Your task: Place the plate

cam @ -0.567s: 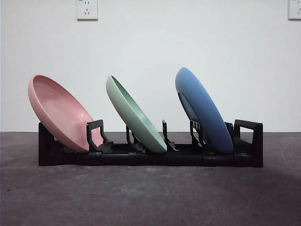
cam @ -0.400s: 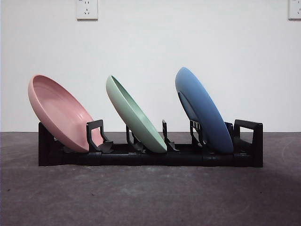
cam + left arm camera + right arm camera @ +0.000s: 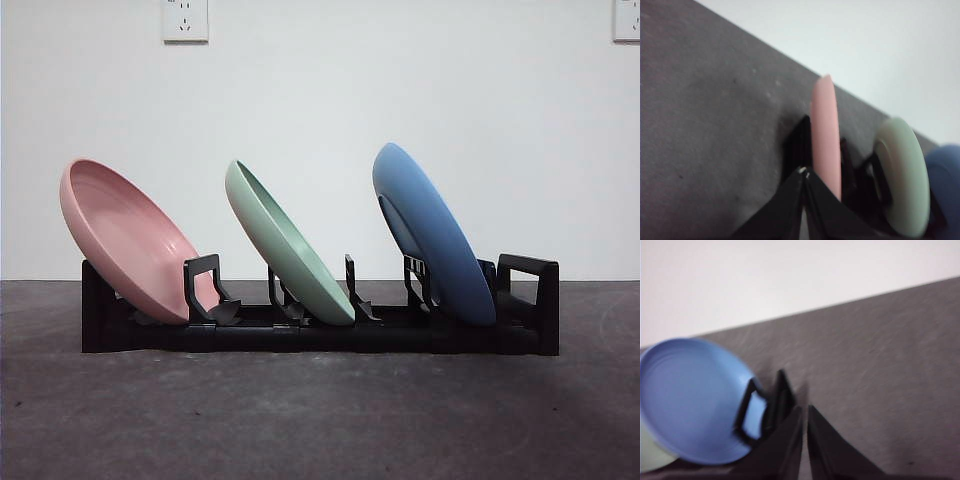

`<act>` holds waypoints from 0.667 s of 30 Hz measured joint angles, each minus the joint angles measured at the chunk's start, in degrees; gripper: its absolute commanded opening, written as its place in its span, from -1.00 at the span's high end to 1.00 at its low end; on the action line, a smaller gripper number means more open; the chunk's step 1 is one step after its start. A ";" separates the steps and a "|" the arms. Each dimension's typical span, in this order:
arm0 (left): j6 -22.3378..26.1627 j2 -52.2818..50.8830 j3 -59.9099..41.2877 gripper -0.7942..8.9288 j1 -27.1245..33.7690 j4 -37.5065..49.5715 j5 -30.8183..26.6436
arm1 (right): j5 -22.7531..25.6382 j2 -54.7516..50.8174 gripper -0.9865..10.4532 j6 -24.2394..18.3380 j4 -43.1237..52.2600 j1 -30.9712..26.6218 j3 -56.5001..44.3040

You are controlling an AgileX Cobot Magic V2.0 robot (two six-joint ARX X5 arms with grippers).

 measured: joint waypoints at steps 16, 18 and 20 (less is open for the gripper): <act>17.53 25.07 25.51 0.81 -0.22 -20.11 18.56 | -22.36 28.63 0.80 -5.88 -15.85 1.97 27.30; 19.28 28.04 27.67 0.81 -0.94 -21.64 19.96 | -23.80 32.35 0.80 -6.80 -18.78 2.56 30.80; 20.63 31.19 29.70 0.81 -1.62 -22.86 20.11 | -24.04 36.28 0.80 -8.24 -21.81 3.65 34.03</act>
